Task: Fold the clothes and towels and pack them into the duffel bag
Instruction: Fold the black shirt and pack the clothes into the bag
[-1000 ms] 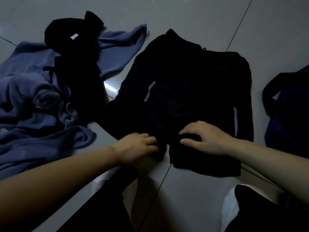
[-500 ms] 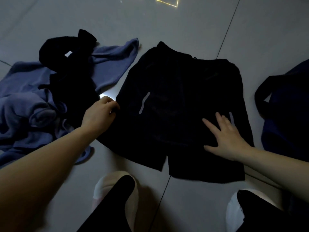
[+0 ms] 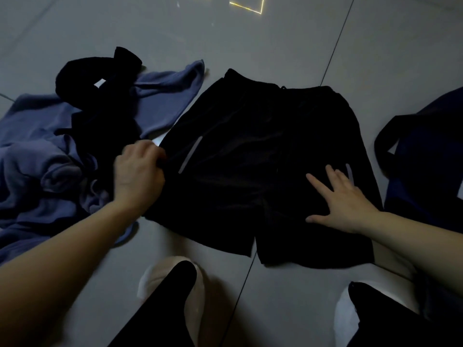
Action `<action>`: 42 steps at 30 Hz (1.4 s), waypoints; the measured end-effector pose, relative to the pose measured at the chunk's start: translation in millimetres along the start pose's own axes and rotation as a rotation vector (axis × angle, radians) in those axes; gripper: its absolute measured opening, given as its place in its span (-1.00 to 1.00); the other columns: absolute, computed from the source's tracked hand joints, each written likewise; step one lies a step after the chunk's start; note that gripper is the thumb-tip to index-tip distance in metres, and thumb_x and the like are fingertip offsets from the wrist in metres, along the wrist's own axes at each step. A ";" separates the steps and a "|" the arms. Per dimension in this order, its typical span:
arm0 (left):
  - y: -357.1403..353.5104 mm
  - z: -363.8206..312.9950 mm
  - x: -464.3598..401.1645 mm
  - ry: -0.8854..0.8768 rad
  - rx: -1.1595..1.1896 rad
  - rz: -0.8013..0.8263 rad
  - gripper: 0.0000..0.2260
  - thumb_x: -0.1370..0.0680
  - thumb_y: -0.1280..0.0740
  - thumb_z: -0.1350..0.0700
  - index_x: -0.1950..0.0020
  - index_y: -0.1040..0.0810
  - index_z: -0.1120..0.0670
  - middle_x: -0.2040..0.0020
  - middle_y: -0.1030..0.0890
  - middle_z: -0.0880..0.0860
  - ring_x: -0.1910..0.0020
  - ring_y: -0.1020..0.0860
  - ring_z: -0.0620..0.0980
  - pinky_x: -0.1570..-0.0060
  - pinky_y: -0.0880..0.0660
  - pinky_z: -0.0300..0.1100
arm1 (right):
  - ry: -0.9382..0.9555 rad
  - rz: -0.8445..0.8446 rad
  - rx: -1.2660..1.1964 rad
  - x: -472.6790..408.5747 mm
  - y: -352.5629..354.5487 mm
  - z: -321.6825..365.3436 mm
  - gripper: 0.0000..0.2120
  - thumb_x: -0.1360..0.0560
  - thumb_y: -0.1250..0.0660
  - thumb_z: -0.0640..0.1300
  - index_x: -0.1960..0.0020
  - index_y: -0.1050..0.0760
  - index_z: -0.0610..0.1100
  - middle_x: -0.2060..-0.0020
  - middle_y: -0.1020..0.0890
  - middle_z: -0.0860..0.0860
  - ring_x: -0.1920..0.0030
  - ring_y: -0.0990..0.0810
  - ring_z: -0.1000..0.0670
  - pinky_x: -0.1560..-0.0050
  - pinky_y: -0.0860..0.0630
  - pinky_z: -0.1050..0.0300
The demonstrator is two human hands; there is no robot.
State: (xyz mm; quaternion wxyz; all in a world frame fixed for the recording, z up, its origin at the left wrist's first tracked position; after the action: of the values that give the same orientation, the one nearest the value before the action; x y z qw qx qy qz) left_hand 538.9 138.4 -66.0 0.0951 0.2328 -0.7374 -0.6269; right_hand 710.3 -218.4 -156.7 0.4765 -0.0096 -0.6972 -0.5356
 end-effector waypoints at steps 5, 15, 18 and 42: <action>-80.1 -139.5 53.4 -0.561 -0.007 0.550 -0.49 -0.55 -0.10 -0.19 -0.50 -0.20 -0.13 -0.52 -0.21 0.11 -0.47 -0.24 0.20 -0.28 -0.30 0.30 | 0.015 -0.038 -0.078 4.1 2.0 5.9 -0.07 -0.43 -0.27 0.35 -0.55 0.23 0.15 -0.54 0.27 -0.04 -0.54 0.20 -0.13 -0.46 -0.08 -0.29; -90.4 -59.4 36.1 -0.516 -0.383 0.788 -0.16 -0.54 -0.23 -0.12 -0.42 0.47 -0.21 -0.54 0.34 -0.02 -0.54 0.19 0.08 -0.41 0.04 0.31 | 0.178 0.016 0.036 68.4 -56.1 -14.9 -0.24 -0.49 -0.04 0.39 -0.44 0.39 0.23 -0.44 0.41 0.12 -0.48 0.33 0.07 -0.53 0.05 -0.01; -60.5 -105.2 35.9 -0.636 -0.119 0.509 -0.15 -0.35 -0.37 -0.08 -0.57 -0.04 -0.07 -0.53 -0.20 0.11 -0.50 -0.18 0.12 -0.36 -0.16 0.27 | 0.216 -0.116 0.011 68.6 -38.1 -8.8 -0.26 -0.43 0.05 0.42 -0.54 -0.03 0.15 -0.55 0.02 -0.01 -0.54 -0.05 -0.09 -0.46 -0.12 -0.04; -56.6 -162.4 110.7 -1.020 0.081 0.421 -0.77 -0.52 -0.14 0.13 0.06 -0.60 0.03 0.13 -0.59 0.01 0.15 -0.59 0.04 0.25 -0.53 -0.14 | 0.489 -0.258 0.380 81.1 -36.5 41.9 -0.61 -0.12 -0.58 0.06 0.17 -0.53 -0.07 0.20 -0.54 -0.04 0.30 -0.50 -0.07 0.41 -0.36 0.08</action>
State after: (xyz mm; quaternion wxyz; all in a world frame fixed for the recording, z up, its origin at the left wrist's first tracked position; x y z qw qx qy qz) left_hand 525.1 -61.7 -105.8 -0.1600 -0.2495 -0.7441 -0.5988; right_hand 619.5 -242.6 -127.8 0.5513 0.2966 -0.6449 -0.4385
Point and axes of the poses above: each hand's wrist, its own x-axis away from the middle knuckle, its own y-axis out of the back of the hand, z = x × y, the point moved 9 cm from there along -x, towards the middle knuckle
